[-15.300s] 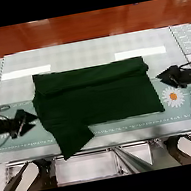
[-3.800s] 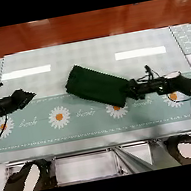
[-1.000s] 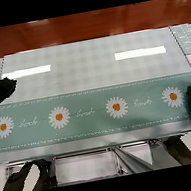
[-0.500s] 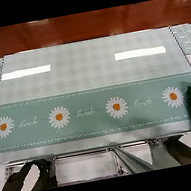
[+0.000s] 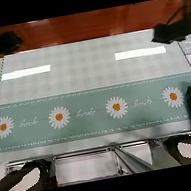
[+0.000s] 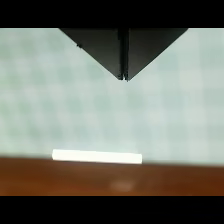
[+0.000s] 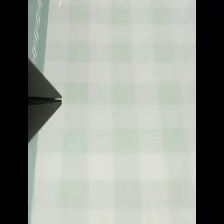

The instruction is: Fold the shirts.

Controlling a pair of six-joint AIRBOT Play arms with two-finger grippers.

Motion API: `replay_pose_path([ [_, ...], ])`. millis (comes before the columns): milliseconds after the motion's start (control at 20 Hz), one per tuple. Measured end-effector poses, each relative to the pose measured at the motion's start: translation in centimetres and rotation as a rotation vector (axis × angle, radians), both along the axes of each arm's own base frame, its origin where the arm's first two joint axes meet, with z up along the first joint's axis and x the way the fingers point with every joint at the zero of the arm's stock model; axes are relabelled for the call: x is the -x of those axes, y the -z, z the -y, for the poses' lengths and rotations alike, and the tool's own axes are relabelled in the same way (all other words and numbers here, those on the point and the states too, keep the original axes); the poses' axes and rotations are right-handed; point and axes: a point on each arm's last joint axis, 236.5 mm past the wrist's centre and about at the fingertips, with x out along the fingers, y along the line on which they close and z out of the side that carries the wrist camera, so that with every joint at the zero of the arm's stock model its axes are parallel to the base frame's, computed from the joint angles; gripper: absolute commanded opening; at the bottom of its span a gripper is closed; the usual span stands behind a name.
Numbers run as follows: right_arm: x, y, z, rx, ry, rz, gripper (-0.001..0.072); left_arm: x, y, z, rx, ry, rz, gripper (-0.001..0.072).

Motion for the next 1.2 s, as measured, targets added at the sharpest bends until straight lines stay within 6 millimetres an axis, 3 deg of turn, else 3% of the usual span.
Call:
replay_pose_path([
  [200,-0.7,5.7,-3.4,0.153,-0.069,-0.087,0.0025,1.3,8.6,1.5,-0.076,0.017,-0.214,0.0016],
  [400,-1.0,8.3,-4.9,0.178,-0.087,-0.125,0.0025,2.6,12.7,1.5,-0.127,0.026,-0.328,0.0017],
  [700,-2.0,8.8,-4.7,0.205,-0.076,-0.095,0.0025,3.6,14.3,1.4,-0.152,0.034,-0.386,0.0017],
  [1200,-2.4,8.8,-4.6,0.211,-0.073,-0.080,0.0025,3.8,14.7,1.4,-0.158,0.036,-0.402,0.0017],
])
